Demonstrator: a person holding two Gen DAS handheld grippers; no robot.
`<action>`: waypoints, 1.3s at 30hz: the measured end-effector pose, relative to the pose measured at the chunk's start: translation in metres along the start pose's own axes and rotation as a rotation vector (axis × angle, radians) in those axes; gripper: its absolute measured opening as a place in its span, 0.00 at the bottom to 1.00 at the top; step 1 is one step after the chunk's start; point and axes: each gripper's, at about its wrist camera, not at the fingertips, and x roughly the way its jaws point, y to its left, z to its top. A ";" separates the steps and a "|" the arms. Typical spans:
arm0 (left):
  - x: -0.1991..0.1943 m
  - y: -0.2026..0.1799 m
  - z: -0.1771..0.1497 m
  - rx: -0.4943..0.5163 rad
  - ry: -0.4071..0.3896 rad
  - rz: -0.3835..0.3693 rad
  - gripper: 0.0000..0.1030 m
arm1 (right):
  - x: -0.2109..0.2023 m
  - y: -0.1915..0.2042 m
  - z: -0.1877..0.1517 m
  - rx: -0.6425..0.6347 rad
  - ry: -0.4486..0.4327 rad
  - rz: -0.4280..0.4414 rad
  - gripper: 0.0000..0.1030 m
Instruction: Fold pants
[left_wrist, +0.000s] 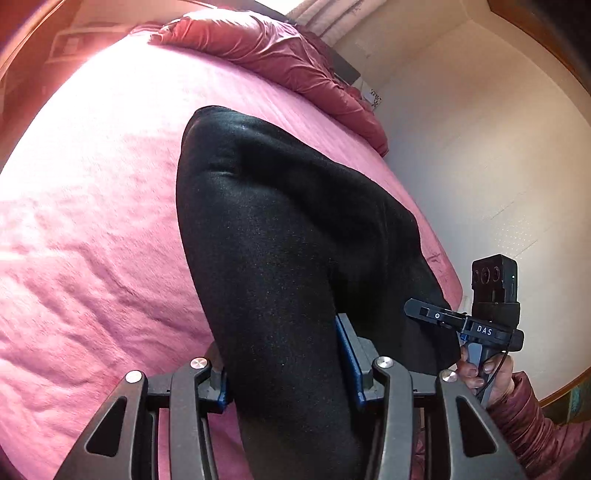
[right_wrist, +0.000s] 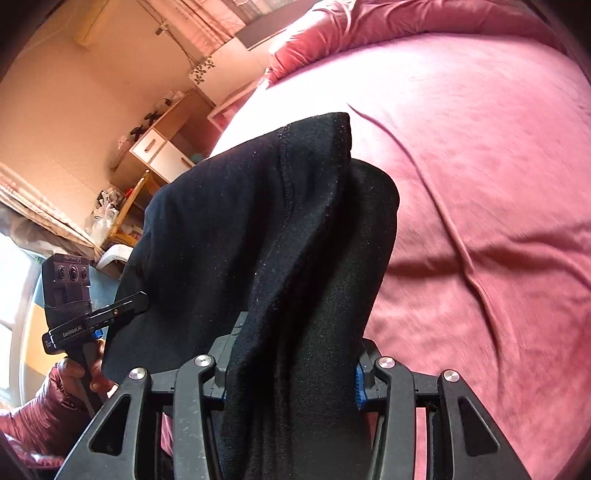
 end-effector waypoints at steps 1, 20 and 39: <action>-0.004 0.003 0.006 0.000 -0.012 0.013 0.46 | 0.008 0.005 0.009 -0.002 -0.003 0.008 0.44; 0.050 0.119 0.096 -0.130 0.035 0.259 0.54 | 0.165 0.028 0.106 -0.017 0.139 -0.028 0.52; 0.022 0.088 0.073 -0.094 -0.095 0.458 0.64 | 0.154 0.023 0.102 0.063 0.096 -0.039 0.72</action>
